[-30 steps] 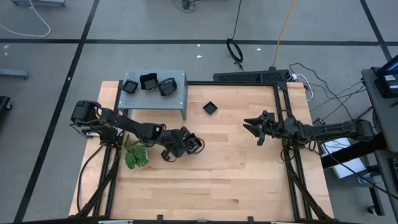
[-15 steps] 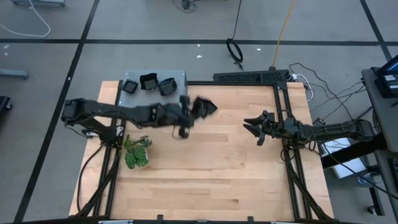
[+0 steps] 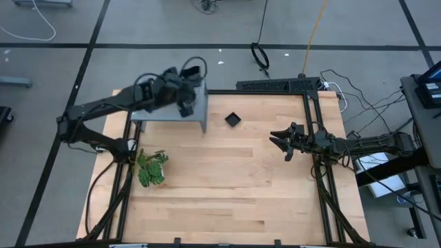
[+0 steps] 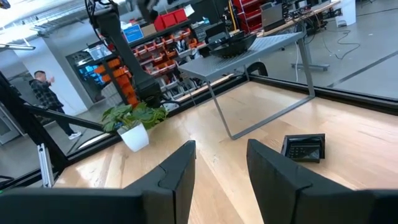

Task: Pick & Place Mini shaped plates
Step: Stack the distorted square plate on top of the distorted square plate on the shelf

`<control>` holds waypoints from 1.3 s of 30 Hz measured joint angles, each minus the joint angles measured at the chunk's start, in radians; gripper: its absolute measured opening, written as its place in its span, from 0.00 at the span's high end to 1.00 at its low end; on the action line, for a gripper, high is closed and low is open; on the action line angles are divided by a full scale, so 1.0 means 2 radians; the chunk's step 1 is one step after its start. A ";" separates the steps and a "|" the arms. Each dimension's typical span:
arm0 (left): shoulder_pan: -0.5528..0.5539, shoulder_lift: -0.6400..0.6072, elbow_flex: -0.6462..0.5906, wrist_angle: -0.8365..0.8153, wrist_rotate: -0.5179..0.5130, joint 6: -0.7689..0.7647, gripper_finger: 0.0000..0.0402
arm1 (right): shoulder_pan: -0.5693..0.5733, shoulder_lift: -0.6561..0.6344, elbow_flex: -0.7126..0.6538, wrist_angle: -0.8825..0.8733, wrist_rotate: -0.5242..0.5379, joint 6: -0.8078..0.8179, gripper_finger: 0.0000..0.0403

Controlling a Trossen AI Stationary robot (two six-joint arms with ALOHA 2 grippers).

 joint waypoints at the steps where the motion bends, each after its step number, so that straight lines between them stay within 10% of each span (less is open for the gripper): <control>1: 0.012 -0.005 0.001 -0.024 0.000 -0.008 0.97 | 0.000 0.000 0.000 0.000 0.000 0.000 0.67; 21: 0.208 -0.015 0.000 -0.229 0.083 0.022 0.97 | 0.000 0.001 0.000 0.000 0.000 0.000 0.67; 39: 0.236 -0.015 -0.060 -0.186 0.143 0.114 0.94 | 0.000 0.001 0.000 0.000 0.000 0.000 0.67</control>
